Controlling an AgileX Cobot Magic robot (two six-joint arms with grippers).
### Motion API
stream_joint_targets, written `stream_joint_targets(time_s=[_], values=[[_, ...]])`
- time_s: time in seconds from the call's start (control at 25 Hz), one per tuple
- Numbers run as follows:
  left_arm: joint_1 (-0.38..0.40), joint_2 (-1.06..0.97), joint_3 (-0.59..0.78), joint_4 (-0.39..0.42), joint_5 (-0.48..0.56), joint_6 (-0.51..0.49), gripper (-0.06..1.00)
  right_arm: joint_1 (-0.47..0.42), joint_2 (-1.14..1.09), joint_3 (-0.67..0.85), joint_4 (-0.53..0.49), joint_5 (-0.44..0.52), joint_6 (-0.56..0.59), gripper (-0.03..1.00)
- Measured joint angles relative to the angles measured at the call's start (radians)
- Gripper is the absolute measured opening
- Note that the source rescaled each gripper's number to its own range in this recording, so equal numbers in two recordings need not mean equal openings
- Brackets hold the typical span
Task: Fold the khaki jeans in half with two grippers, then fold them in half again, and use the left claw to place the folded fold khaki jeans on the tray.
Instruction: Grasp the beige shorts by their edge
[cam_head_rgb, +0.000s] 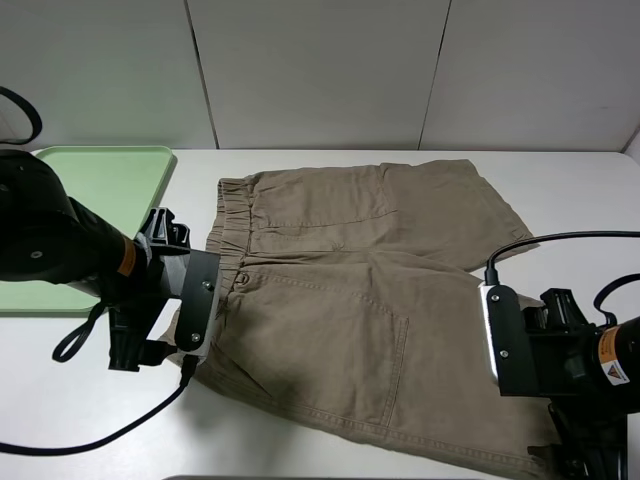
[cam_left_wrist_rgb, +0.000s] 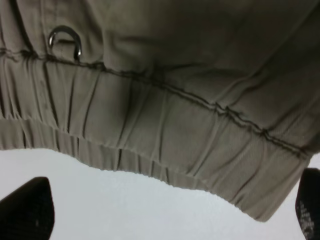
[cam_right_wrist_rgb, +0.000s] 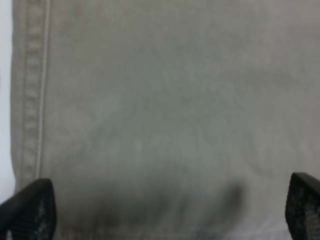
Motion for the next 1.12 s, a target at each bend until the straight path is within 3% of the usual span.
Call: stream_joint_targets(time_s=[0.4, 0.92, 1.12], values=[[0.000, 0.000, 0.077, 0.000, -0.146, -0.003, 1.00, 0.000, 0.093, 0.002, 0.004, -0.064, 0.026, 1.00], [0.000, 0.000, 0.079, 0.000, -0.139, -0.004, 1.00, 0.000, 0.091, 0.002, 0.027, -0.058, 0.033, 1.00], [-0.005, 0.000, 0.079, -0.015, -0.122, -0.010, 1.00, 0.057, 0.007, -0.020, 0.026, 0.020, 0.021, 1.00]])
